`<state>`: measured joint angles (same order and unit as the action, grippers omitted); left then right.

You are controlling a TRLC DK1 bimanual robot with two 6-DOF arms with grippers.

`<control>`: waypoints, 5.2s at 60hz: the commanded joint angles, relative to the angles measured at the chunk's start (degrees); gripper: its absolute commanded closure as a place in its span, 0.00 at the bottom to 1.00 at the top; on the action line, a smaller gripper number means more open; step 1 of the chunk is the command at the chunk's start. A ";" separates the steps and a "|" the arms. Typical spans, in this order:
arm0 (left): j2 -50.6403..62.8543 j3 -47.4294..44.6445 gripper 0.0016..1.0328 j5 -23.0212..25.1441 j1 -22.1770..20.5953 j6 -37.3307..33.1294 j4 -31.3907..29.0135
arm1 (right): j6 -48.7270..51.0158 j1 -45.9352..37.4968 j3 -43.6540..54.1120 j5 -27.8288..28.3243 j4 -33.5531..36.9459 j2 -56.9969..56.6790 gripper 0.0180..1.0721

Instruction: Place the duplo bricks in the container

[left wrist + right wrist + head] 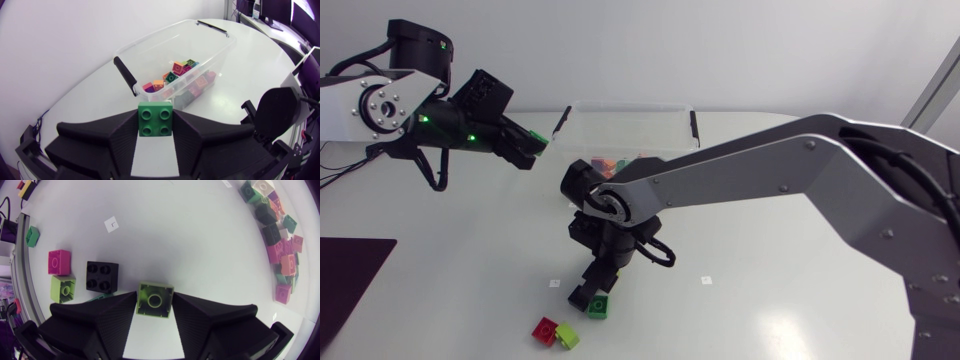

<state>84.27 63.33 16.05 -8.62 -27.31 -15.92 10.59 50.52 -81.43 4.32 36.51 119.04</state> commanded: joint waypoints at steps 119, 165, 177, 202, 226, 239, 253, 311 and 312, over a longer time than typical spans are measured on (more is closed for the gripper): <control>-4.99 -10.95 0.07 1.61 -10.63 -26.04 -16.16 | -10.68 -25.65 -20.70 4.03 -16.65 -3.99 0.69; -7.54 -18.33 0.12 -3.84 -18.01 -45.55 -38.83 | -11.91 -26.35 -21.32 0.34 -18.93 -4.70 0.05; -7.01 -21.85 0.14 -3.93 -19.77 -46.25 -34.97 | -10.85 -26.53 -14.55 0.96 -19.90 -11.73 0.05; -4.90 -24.83 0.17 -4.36 -21.52 -45.29 -27.32 | -9.80 -23.98 4.08 1.48 -21.22 -32.21 0.05; -0.51 -28.35 0.26 -4.36 -23.90 -43.35 -20.99 | -9.36 -22.57 14.46 1.40 -22.36 -41.70 0.05; -0.33 -29.40 0.65 -3.93 -23.63 -43.00 -19.15 | -6.46 -19.67 20.17 3.24 -22.98 -44.60 0.05; -1.65 -30.90 0.78 -3.84 -21.70 -43.18 -18.62 | -0.48 -13.78 27.55 6.67 -23.24 -46.53 0.05; -5.34 -11.04 0.79 8.12 -3.15 -27.89 -15.19 | 10.42 1.95 22.37 8.95 -15.15 -18.76 0.08; -5.26 -10.77 0.79 8.20 -3.07 -27.36 -14.75 | 10.59 2.04 22.10 8.95 -14.80 -18.41 0.08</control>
<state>77.58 50.35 23.42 -12.10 -58.13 -32.12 19.66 51.75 -57.43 13.28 20.21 98.50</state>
